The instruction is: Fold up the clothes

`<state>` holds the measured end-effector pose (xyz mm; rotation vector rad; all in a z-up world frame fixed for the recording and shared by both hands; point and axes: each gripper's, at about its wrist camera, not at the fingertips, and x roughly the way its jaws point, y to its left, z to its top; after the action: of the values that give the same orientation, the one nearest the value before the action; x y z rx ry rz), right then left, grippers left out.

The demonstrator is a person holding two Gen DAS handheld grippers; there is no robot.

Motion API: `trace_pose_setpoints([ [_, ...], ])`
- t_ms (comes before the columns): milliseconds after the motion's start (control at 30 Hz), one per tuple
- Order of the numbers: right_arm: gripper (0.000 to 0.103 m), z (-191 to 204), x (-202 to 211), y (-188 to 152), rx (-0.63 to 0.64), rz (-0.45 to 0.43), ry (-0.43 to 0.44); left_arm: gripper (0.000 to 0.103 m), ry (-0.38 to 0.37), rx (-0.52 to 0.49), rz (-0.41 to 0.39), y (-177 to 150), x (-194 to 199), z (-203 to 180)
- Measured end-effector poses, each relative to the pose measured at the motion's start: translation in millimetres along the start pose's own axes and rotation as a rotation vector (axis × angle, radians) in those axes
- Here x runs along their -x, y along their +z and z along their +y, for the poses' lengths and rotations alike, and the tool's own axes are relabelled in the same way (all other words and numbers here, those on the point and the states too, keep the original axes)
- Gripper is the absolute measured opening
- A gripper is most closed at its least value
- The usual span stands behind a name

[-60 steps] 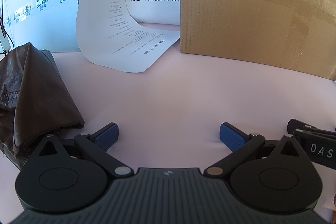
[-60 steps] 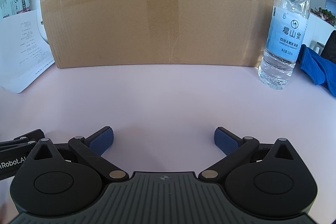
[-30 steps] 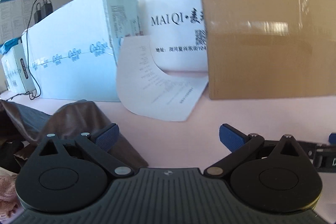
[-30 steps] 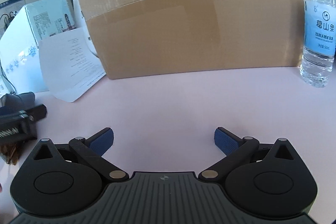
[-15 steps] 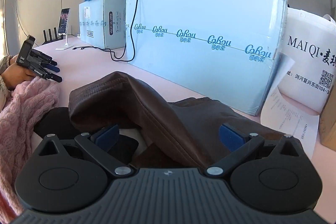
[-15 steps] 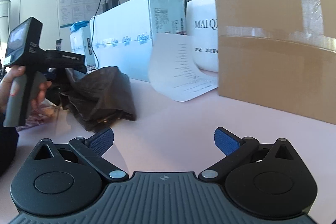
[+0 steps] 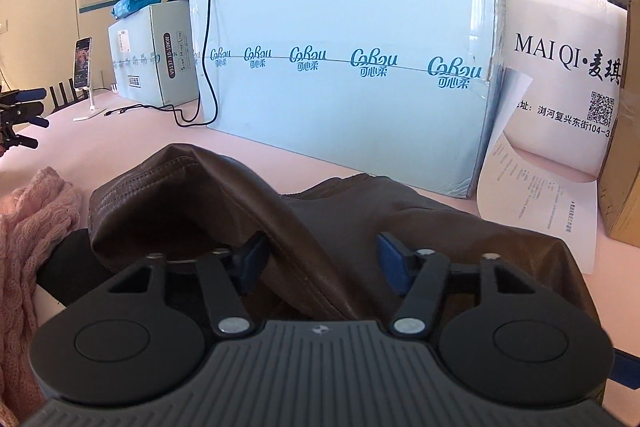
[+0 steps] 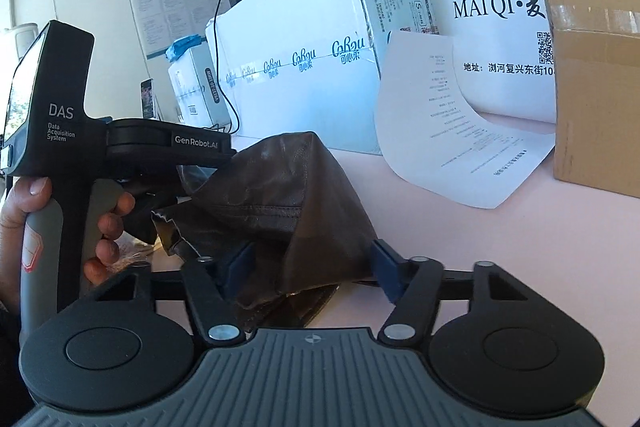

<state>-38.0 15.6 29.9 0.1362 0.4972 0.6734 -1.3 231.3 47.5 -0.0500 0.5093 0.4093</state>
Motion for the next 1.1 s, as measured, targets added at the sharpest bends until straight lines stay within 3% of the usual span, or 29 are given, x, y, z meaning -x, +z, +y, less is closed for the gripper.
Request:
trace_pose_setpoints([
  [100,0.025,-3,1,-1,-0.019,-0.004,0.001,0.015,-0.001,0.021,0.017,0,-3,5],
  [167,0.014,-2,3,-2,-0.012,-0.016,-0.013,0.013,-0.01,0.029,0.028,-1,-3,7],
  [233,0.01,1,6,-3,0.0,-0.032,-0.031,0.012,-0.004,0.012,0.024,-2,-3,6],
  [500,0.007,3,25,-7,0.013,-0.109,-0.103,0.01,-0.021,0.007,-0.028,-8,15,-1],
  [633,0.007,-5,40,-4,0.008,-0.117,-0.131,0.01,0.0,-0.086,-0.056,-15,21,-23],
  [733,0.007,-5,64,1,0.038,-0.17,-0.149,0.009,-0.037,-0.098,-0.07,-14,35,-31],
  [900,0.007,-13,139,24,0.07,-0.302,-0.185,0.009,-0.081,-0.125,-0.171,-6,82,-50],
  [1100,0.005,-9,228,32,0.211,-0.37,-0.297,0.009,-0.257,-0.116,-0.21,3,146,-74],
])
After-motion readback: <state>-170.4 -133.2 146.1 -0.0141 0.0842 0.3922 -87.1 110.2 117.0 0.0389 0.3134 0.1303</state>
